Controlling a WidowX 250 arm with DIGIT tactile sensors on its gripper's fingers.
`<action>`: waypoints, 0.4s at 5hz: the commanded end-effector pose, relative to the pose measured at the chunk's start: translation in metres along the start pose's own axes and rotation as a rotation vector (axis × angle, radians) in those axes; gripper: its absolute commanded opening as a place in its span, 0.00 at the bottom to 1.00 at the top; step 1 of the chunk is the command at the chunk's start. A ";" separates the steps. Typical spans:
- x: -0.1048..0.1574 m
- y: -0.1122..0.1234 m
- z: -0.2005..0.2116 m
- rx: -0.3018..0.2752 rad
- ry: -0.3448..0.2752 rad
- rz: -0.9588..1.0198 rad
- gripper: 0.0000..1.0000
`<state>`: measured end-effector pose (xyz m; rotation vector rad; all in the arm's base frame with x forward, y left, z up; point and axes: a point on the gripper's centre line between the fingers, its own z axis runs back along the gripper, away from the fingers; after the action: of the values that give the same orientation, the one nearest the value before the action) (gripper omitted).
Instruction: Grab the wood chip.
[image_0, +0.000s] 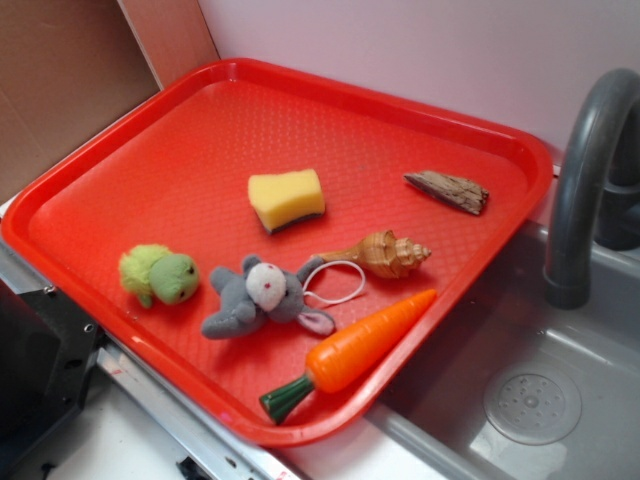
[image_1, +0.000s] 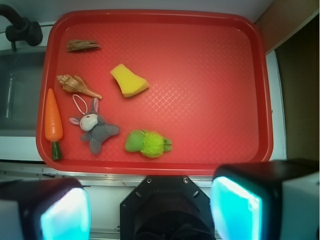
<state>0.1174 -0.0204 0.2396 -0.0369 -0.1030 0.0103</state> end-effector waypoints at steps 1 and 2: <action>0.000 0.000 0.000 0.000 0.000 0.000 1.00; 0.032 -0.016 -0.009 0.032 -0.126 -0.191 1.00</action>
<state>0.1496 -0.0351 0.2295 0.0042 -0.2104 -0.1620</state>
